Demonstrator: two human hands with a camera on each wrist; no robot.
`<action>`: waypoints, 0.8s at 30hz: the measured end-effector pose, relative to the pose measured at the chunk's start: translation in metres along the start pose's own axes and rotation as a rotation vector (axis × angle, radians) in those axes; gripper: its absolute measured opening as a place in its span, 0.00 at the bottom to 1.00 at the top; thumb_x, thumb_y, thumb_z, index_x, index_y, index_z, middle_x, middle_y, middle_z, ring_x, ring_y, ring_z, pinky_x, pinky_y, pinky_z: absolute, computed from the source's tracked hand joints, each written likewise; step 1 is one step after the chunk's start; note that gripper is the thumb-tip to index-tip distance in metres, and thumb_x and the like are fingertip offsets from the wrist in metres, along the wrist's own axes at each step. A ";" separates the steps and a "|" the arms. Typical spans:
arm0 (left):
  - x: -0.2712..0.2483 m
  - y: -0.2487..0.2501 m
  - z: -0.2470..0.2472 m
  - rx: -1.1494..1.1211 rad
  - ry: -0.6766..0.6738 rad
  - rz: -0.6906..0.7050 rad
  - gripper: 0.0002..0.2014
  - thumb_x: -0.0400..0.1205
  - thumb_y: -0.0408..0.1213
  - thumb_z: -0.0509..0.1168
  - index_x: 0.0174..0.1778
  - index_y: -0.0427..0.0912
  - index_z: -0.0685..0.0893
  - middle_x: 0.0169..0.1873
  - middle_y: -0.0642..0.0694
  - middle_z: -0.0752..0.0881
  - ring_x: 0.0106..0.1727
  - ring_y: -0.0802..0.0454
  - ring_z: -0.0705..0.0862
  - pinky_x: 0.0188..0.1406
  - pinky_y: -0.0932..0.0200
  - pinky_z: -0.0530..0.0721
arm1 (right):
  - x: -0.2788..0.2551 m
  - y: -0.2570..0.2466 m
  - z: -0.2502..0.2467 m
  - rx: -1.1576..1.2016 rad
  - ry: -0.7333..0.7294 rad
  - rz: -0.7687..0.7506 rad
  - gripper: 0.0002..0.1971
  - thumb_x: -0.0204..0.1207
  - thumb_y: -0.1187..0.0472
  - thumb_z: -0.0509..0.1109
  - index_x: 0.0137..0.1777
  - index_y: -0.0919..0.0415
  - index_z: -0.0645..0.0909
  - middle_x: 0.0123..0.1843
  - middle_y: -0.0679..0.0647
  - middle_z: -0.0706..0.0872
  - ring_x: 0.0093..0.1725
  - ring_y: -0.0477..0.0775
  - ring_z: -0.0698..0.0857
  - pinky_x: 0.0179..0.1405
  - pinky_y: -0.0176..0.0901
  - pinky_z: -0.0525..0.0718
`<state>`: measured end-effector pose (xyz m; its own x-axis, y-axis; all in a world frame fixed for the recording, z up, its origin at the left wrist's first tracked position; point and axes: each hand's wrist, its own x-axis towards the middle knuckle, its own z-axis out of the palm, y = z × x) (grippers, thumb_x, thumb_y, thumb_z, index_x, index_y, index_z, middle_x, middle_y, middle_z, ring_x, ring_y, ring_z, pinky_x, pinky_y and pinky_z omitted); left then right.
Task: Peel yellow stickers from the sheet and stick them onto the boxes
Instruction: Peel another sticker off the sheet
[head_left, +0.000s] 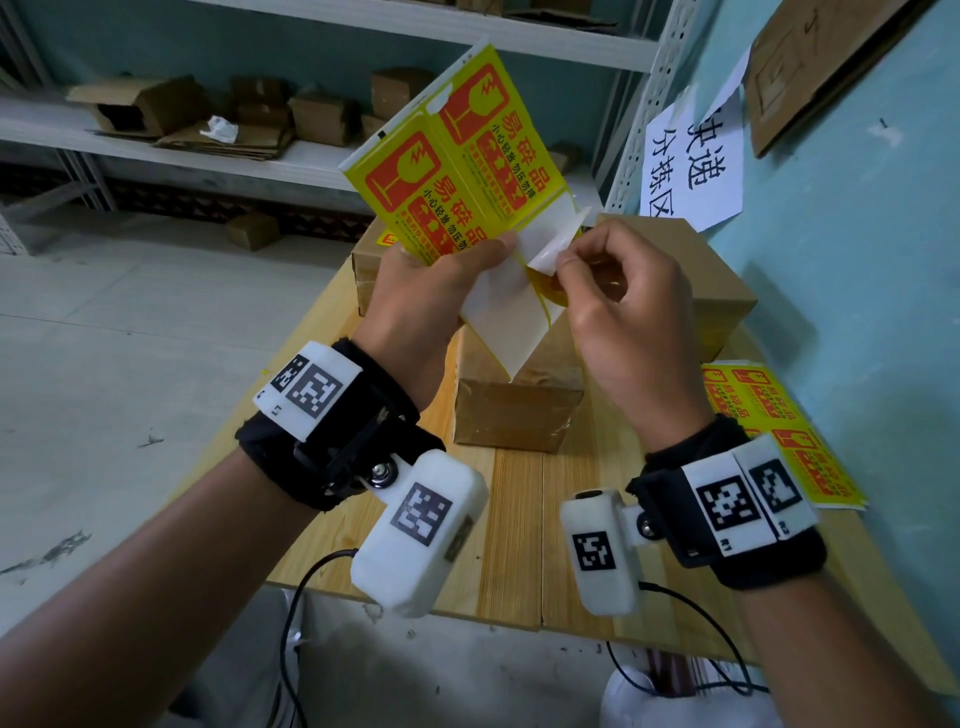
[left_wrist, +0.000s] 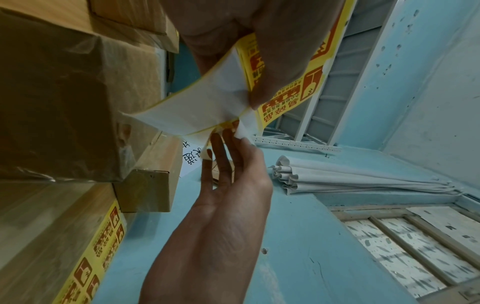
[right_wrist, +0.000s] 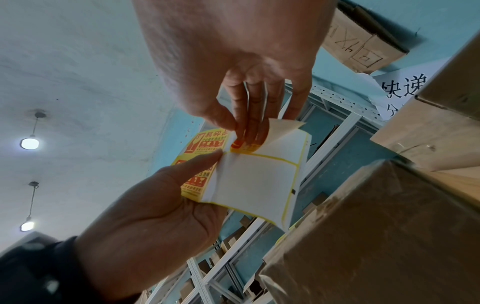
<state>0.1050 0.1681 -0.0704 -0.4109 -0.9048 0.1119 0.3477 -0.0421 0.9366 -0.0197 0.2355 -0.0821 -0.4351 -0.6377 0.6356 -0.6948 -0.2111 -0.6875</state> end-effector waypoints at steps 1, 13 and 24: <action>0.000 0.000 0.000 -0.002 0.004 -0.002 0.15 0.79 0.29 0.71 0.62 0.38 0.85 0.55 0.43 0.91 0.54 0.44 0.90 0.57 0.40 0.88 | 0.000 0.000 0.000 -0.001 -0.001 0.001 0.06 0.81 0.64 0.68 0.44 0.64 0.83 0.40 0.53 0.87 0.42 0.50 0.86 0.43 0.43 0.84; -0.001 0.005 -0.001 -0.027 0.018 -0.014 0.13 0.80 0.29 0.70 0.60 0.40 0.85 0.57 0.42 0.90 0.57 0.41 0.89 0.59 0.34 0.85 | 0.000 0.000 -0.001 -0.010 0.002 0.007 0.06 0.80 0.63 0.69 0.43 0.64 0.83 0.40 0.51 0.87 0.44 0.49 0.86 0.46 0.44 0.85; 0.000 0.008 -0.004 0.009 0.060 0.000 0.11 0.76 0.34 0.74 0.53 0.46 0.87 0.54 0.41 0.91 0.60 0.31 0.85 0.61 0.23 0.76 | 0.000 0.000 -0.001 0.003 0.000 -0.010 0.06 0.80 0.65 0.68 0.42 0.65 0.83 0.38 0.50 0.85 0.41 0.45 0.84 0.42 0.32 0.81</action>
<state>0.1112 0.1659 -0.0638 -0.3596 -0.9286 0.0918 0.3399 -0.0387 0.9397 -0.0198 0.2362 -0.0823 -0.4280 -0.6359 0.6422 -0.6975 -0.2195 -0.6822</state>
